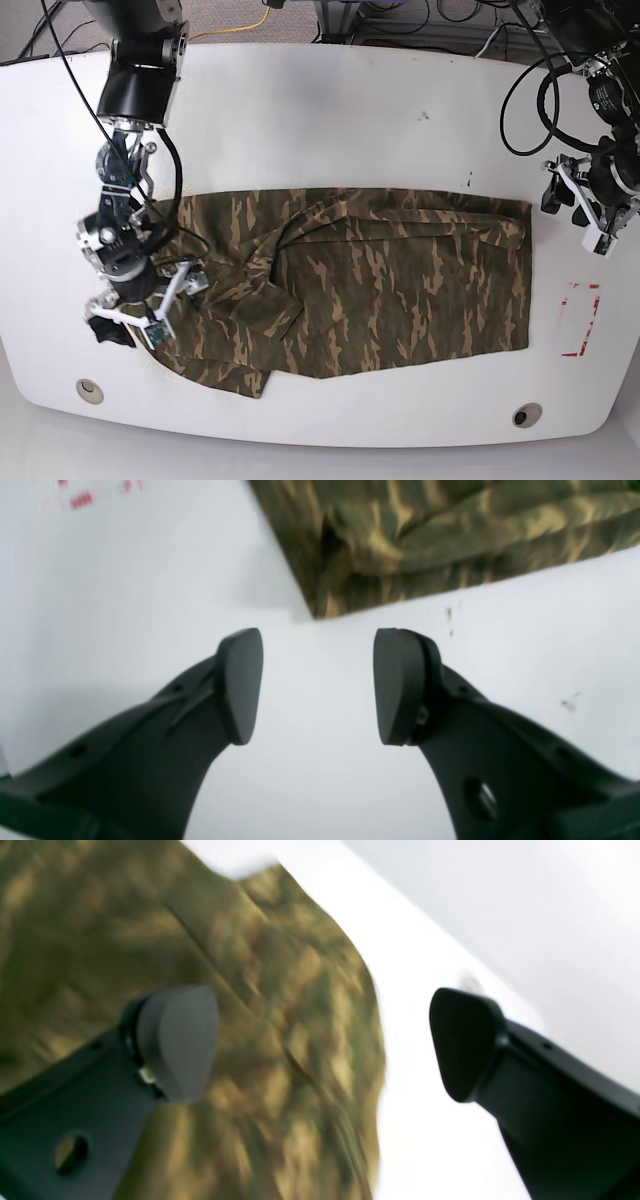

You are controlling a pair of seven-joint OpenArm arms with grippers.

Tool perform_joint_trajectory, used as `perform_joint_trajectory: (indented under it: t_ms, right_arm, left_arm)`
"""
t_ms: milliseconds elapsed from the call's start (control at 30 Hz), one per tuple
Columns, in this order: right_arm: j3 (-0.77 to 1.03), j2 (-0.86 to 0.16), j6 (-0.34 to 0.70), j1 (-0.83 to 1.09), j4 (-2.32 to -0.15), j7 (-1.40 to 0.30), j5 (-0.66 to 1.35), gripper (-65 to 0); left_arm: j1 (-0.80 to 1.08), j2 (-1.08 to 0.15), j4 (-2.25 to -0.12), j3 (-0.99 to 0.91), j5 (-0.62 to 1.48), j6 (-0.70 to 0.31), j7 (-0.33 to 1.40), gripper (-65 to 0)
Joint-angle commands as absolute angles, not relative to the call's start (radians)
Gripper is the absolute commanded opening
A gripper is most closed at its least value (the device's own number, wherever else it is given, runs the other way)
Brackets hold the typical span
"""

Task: Layout the t-shirt on the table in an organized manner, then fold the t-shirt properly
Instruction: 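Move both grippers to the two ends of the folded shirt edge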

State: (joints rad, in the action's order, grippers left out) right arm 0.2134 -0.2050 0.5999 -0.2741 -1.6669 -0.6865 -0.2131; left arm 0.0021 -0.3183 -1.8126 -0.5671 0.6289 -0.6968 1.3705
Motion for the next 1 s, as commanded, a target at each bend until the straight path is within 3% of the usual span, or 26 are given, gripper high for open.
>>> perform_joint_trajectory:
  t_ms: [0,67,267,700,967]
  right_arm:
    - [0.275,-0.211,0.634,-0.274,-1.699,-0.685,-0.211,0.0]
    - [0.361,-0.211,0.691,-0.252,-1.702,-0.694,-0.209,0.0]
    - [0.516,-0.214,0.698,-0.202,-1.699,-0.737,-0.148,-0.2]
    - [0.588,-0.265,0.698,-0.03,-1.751,-0.78,0.028,-0.2]
    - [0.684,-0.332,0.698,-0.101,-1.561,-0.777,0.036,-0.2]
  left_arm:
    - [-0.021,-0.335,-1.831,-0.57,0.636,-0.698,1.357,-31.8]
    - [-0.031,-0.334,-1.831,-0.57,0.636,-0.698,1.357,-31.8]
    - [-0.035,-0.292,-1.833,-0.558,0.633,-0.698,1.356,-31.8]
    - [-0.028,-0.306,-1.877,-0.334,0.455,-0.698,1.231,-31.9]
    - [-0.05,-0.305,-1.879,-0.321,0.444,-0.698,1.231,-31.9]
